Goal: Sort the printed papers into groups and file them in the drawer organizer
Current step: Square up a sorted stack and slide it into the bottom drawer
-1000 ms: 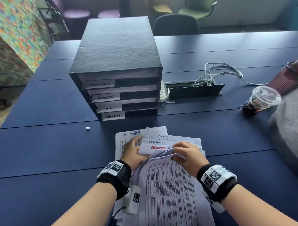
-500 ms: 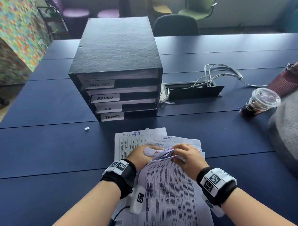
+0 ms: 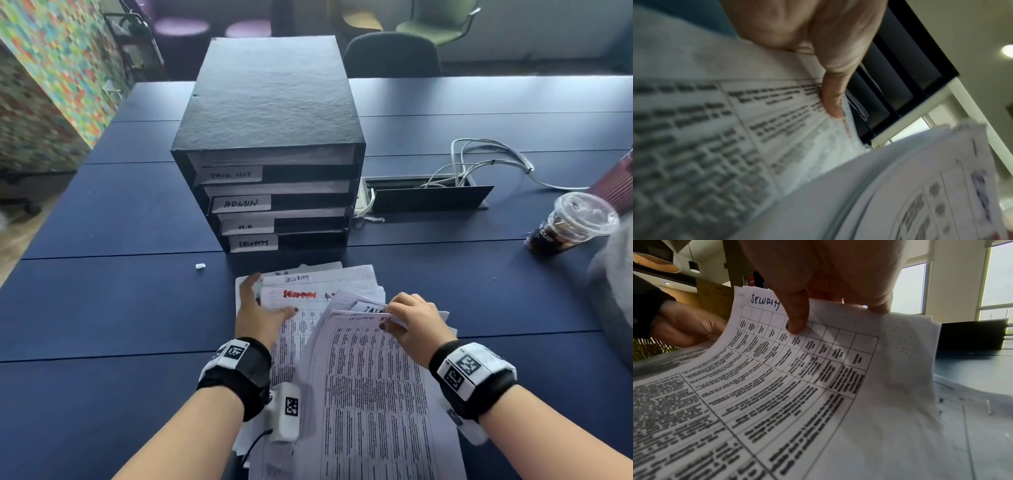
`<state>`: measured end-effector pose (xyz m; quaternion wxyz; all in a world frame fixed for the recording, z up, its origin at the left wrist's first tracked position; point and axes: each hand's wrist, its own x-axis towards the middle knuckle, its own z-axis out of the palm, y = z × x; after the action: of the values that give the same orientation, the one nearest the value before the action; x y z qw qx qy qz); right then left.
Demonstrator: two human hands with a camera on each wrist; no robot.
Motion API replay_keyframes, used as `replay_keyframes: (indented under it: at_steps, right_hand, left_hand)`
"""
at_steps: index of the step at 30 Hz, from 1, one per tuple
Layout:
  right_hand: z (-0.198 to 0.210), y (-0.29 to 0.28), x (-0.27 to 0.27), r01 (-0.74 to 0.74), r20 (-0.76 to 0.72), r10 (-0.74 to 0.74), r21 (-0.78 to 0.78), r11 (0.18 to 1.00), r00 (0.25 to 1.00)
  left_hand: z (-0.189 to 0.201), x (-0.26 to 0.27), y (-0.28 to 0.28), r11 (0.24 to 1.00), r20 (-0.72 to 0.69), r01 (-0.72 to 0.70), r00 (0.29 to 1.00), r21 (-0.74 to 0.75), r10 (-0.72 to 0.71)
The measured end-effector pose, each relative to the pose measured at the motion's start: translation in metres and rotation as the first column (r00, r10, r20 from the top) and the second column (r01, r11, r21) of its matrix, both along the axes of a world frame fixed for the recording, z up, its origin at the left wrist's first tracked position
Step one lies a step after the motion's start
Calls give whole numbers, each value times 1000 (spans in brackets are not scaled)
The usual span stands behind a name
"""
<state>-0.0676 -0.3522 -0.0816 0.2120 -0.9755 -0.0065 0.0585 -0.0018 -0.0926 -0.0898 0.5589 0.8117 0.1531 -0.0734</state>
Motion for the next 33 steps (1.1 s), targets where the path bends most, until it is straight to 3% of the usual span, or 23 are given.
replay_keyframes:
  at_steps: [3, 7, 9, 16, 21, 28, 33]
  right_hand:
    - [1, 6, -1, -14, -23, 14, -29, 999, 1000]
    - [1, 10, -2, -13, -28, 12, -29, 1000, 1000]
    - [2, 10, -3, -11, -39, 10, -41, 999, 999]
    - [3, 13, -6, -14, -44, 12, -57, 998, 999]
    - [6, 13, -6, -21, -30, 19, -62, 998, 999]
    - [14, 12, 1, -25, -20, 24, -63, 998, 1000]
    - [12, 18, -3, -31, -64, 25, -90, 995, 998]
  left_hand:
    - [-9, 6, 13, 984, -63, -161, 984, 75, 166]
    - [-21, 11, 27, 931, -80, -205, 968, 301, 239]
    - [-19, 12, 29, 927, -92, -180, 971, 330, 222]
    - [-9, 11, 22, 981, -7, -177, 984, 75, 178]
    - [0, 0, 14, 951, 74, -258, 959, -170, 273]
    - [8, -8, 6, 978, 71, 84, 995, -193, -72]
    - [13, -30, -18, 891, 28, 232, 970, -391, -241]
